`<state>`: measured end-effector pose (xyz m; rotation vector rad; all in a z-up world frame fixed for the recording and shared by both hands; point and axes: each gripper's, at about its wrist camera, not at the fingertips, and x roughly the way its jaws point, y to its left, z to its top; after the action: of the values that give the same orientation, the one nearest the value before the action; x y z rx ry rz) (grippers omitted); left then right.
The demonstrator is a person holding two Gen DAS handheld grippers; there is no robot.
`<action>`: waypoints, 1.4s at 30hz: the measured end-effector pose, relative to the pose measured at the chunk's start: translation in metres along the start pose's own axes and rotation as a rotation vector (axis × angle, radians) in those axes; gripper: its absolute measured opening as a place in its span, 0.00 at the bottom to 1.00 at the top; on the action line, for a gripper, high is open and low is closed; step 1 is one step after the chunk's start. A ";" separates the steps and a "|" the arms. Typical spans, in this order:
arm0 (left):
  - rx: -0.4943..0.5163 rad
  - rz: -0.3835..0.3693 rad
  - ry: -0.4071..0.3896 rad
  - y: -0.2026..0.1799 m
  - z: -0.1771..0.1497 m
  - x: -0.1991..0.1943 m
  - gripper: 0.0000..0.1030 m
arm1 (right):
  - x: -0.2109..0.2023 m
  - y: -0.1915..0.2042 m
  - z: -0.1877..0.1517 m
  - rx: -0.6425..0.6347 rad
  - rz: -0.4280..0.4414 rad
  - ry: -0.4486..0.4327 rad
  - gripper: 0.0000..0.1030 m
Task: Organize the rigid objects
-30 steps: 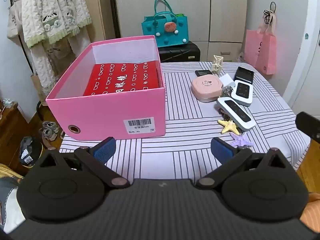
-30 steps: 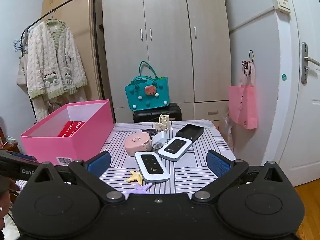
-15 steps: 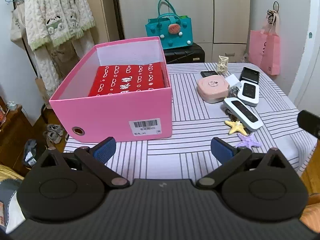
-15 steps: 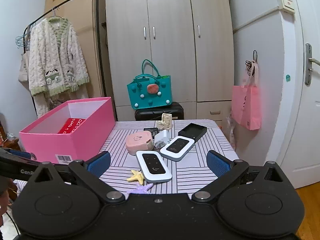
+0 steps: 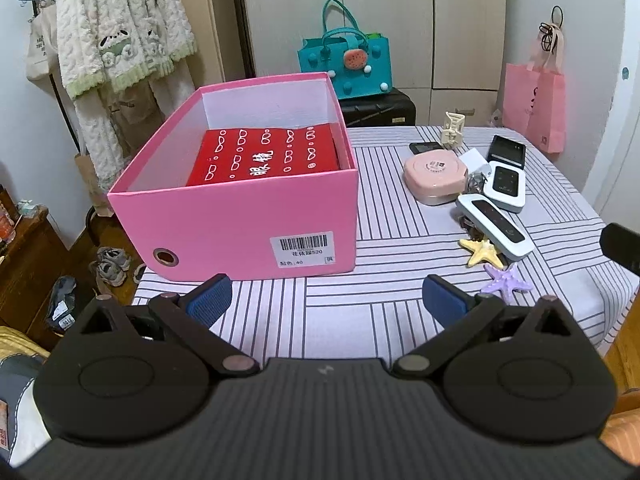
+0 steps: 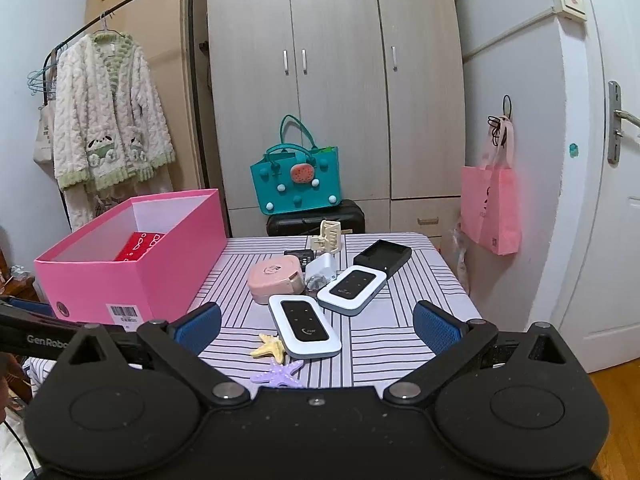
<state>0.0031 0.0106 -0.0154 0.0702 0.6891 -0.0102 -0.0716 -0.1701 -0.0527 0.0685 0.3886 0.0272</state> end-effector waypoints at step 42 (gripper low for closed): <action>0.017 -0.048 -0.009 0.004 -0.012 0.011 0.99 | 0.021 0.012 -0.010 -0.047 -0.041 0.150 1.00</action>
<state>0.0040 0.0155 -0.0316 0.0700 0.6819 -0.0621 -0.0557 -0.1564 -0.0691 0.0121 0.5393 0.0007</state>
